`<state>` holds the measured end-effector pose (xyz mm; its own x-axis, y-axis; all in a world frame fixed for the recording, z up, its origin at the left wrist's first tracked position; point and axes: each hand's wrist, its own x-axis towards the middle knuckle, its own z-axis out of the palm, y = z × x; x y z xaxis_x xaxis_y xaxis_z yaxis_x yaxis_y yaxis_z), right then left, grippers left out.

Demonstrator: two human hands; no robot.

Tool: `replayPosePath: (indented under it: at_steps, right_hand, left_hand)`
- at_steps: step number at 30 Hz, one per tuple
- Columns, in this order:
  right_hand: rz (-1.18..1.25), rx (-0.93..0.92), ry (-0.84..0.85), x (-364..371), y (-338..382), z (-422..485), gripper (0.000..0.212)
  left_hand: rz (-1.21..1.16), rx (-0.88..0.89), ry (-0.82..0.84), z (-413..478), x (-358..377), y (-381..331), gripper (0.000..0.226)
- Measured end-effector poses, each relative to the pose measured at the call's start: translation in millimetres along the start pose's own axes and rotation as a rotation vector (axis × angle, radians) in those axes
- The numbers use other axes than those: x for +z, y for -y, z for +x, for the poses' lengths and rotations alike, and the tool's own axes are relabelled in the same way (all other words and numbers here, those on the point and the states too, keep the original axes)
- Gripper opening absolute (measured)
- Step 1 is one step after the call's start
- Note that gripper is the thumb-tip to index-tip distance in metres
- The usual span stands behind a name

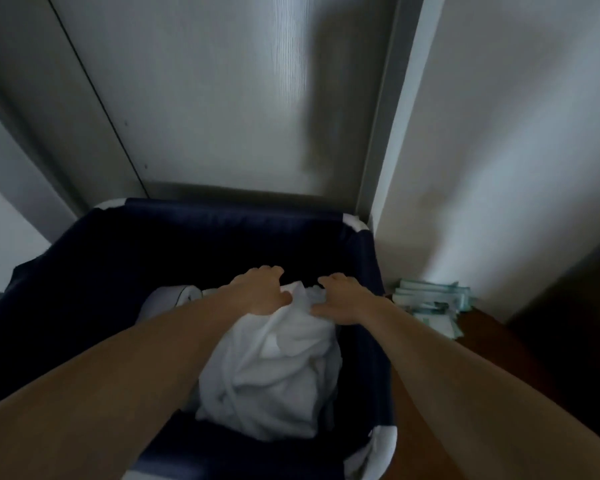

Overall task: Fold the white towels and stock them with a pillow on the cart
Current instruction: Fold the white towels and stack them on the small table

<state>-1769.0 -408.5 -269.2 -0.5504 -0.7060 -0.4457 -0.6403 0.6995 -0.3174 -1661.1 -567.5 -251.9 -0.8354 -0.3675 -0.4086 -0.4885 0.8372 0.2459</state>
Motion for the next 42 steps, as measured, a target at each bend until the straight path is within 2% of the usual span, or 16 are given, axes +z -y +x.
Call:
replayPosePath:
  at_steps: [4,13,18,21,26,29,32,35,39,42]
  right_hand:
    - [-0.010,-0.063,0.095,33.0,-8.8,46.6,0.092]
    - [-0.031,-0.071,0.311,140.9,-9.8,124.2,0.147]
    - [-0.021,0.051,0.406,213.3,8.8,143.6,0.162]
    - [-0.095,0.092,0.336,240.9,7.1,138.6,0.146]
    - [-0.094,0.115,0.202,245.8,4.1,142.2,0.077]
    - [-0.049,0.137,0.101,229.8,4.7,156.5,0.055]
    - [0.059,0.147,0.043,202.2,6.1,166.0,0.048]
    - [0.196,0.148,-0.119,166.5,3.8,157.3,0.035]
    - [0.482,0.154,-0.320,107.8,4.6,129.4,0.050]
    - [0.684,0.154,-0.507,55.9,14.1,108.1,0.051]
  left_hand:
    - [-0.058,-0.130,0.111,36.8,34.5,31.0,0.069]
    - [-0.205,-0.274,0.206,116.6,106.7,102.9,0.074]
    - [-0.242,-0.297,0.242,138.0,148.2,134.6,0.074]
    - [-0.315,-0.296,0.253,147.9,165.3,146.6,0.073]
    - [-0.406,-0.273,0.291,154.2,171.1,156.3,0.074]
    - [-0.426,-0.251,0.277,154.9,161.2,165.2,0.075]
    - [-0.460,-0.235,0.264,154.8,144.2,173.3,0.077]
    - [-0.564,-0.233,0.265,151.1,124.4,176.9,0.079]
    - [-0.772,-0.235,0.278,136.6,84.9,167.6,0.083]
    - [-0.936,-0.181,0.329,119.6,46.4,147.2,0.058]
